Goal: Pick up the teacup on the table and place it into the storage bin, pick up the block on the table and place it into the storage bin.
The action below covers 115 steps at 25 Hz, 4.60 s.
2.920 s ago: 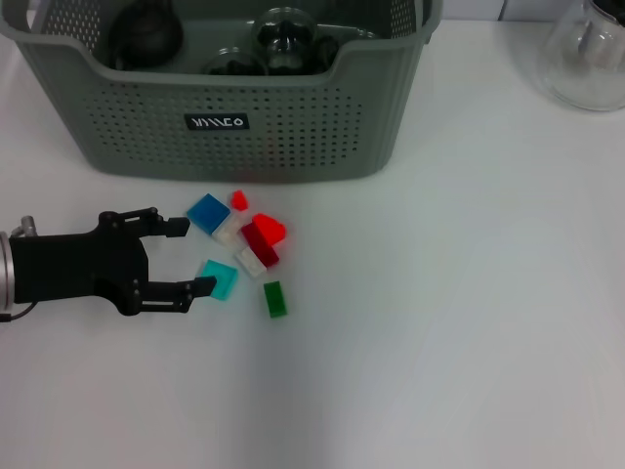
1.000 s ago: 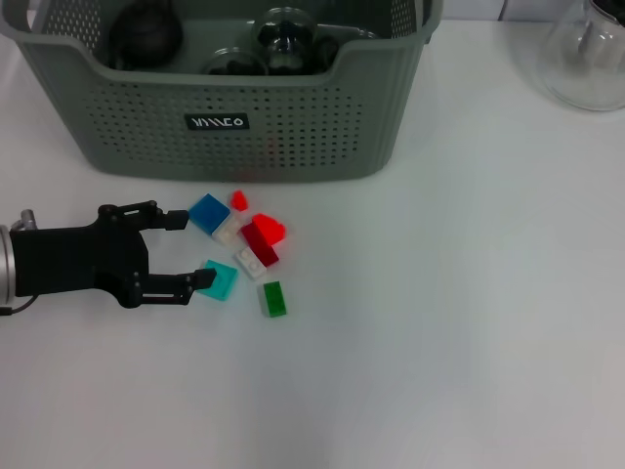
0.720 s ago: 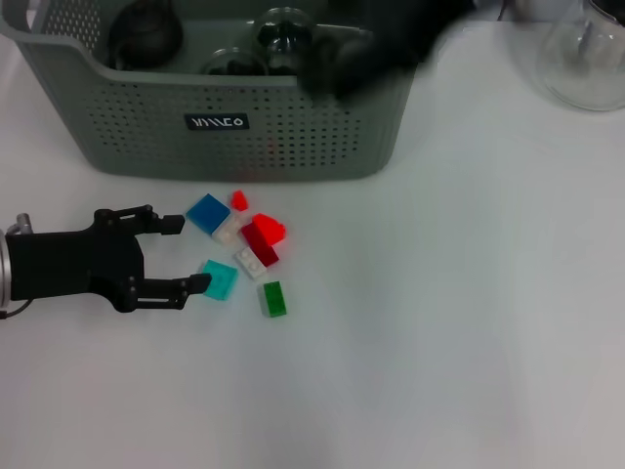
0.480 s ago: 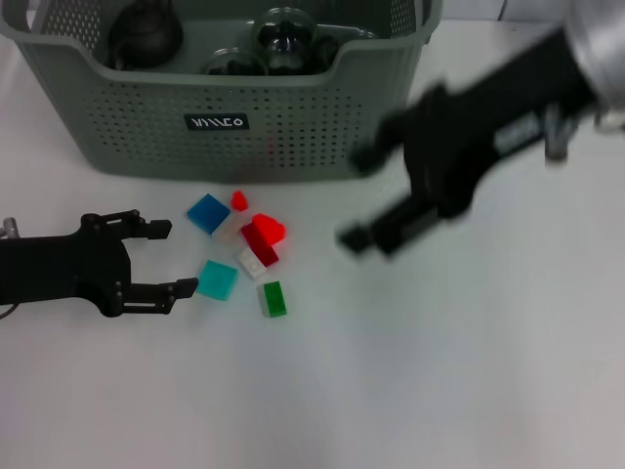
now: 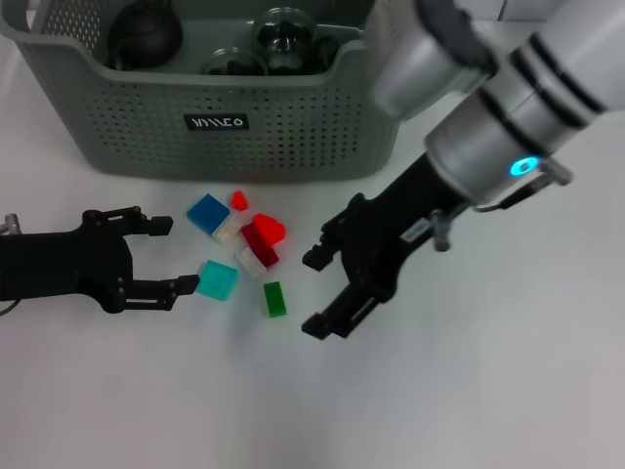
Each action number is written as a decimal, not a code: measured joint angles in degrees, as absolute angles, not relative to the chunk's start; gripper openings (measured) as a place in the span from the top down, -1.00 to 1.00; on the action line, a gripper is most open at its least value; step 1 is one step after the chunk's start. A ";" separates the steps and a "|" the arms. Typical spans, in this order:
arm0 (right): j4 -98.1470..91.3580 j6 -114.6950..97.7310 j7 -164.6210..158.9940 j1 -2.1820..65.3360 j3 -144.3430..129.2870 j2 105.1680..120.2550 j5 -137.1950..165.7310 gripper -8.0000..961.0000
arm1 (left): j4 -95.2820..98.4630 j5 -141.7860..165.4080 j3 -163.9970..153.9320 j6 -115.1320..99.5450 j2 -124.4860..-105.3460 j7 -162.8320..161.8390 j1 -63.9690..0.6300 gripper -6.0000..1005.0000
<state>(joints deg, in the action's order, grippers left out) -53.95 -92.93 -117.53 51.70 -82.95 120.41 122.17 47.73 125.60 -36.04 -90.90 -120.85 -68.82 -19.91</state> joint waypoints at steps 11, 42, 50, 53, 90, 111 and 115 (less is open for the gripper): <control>-44.11 -74.11 -107.54 54.06 -96.42 121.01 117.77 -0.86 | 47.32 125.29 -35.94 -89.53 -121.19 -68.81 -20.04 -0.71; -36.30 -54.05 -105.91 54.41 -112.39 121.65 106.19 -0.46 | 47.28 125.49 -36.04 -89.57 -121.56 -68.82 -20.13 -0.71; -36.22 -53.88 -105.93 54.32 -113.23 121.64 105.81 -0.41 | 47.28 125.51 -36.04 -89.61 -121.56 -68.82 -20.13 -0.71; -36.19 -53.88 -106.31 54.32 -113.58 121.64 105.81 -0.34 | 47.28 125.51 -36.03 -89.59 -121.56 -68.82 -20.13 -0.71; -79.04 -110.54 -132.19 52.92 -48.67 117.07 113.73 0.05 | 47.58 124.90 -35.95 -89.68 -121.55 -69.26 -20.07 -0.71; -44.49 -56.11 -131.82 69.74 -68.32 119.98 150.45 0.04 | 47.37 124.89 -34.63 -89.59 -121.55 -69.21 -21.06 -0.71; -38.14 -50.89 -131.50 71.55 -69.79 120.07 150.96 0.05 | 47.37 124.90 -34.62 -89.56 -121.55 -69.25 -21.35 -0.71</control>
<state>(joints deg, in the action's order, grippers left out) -38.14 -50.89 -131.50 71.55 -69.79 120.07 150.96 47.37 124.90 -34.62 -89.56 -121.55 -69.25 -21.35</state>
